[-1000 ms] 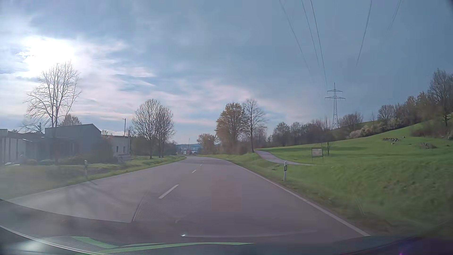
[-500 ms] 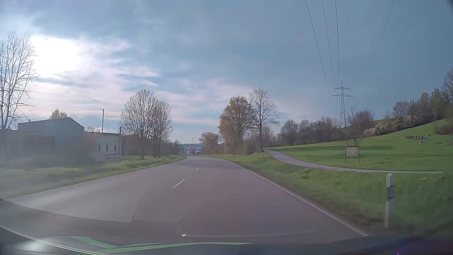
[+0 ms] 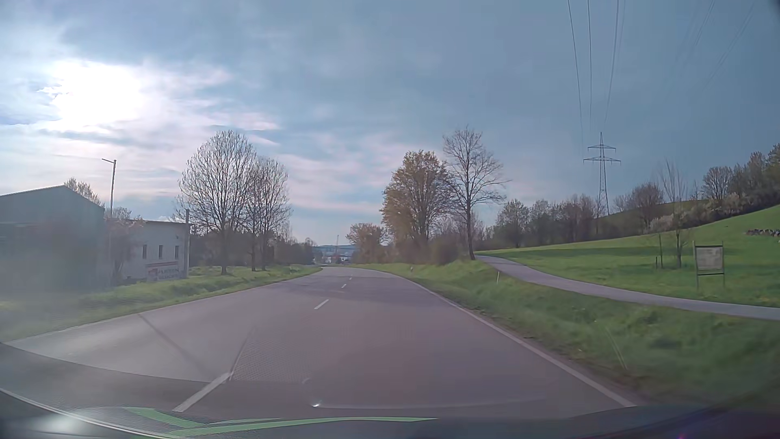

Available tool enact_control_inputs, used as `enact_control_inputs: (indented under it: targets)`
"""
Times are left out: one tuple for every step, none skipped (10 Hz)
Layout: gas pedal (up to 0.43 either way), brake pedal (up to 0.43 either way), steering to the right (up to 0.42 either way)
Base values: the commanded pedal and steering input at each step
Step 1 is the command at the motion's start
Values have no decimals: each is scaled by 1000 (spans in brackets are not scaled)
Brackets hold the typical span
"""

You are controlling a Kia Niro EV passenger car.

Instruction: Follow the waypoints while adhering to traffic rules and regulations

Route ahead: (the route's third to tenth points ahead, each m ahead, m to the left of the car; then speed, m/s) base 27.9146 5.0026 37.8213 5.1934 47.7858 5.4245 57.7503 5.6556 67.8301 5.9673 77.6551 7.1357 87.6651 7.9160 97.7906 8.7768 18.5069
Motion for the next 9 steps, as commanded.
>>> enact_control_inputs:
  targets:
    - [79, 0, -6]
    - [67, 0, -5]
    - [59, 0, -5]
    - [59, 0, -5]
    - [59, 0, -5]
    - [59, 0, -5]
    - [59, 0, -5]
    - [59, 0, -5]
    - [59, 0, -5]
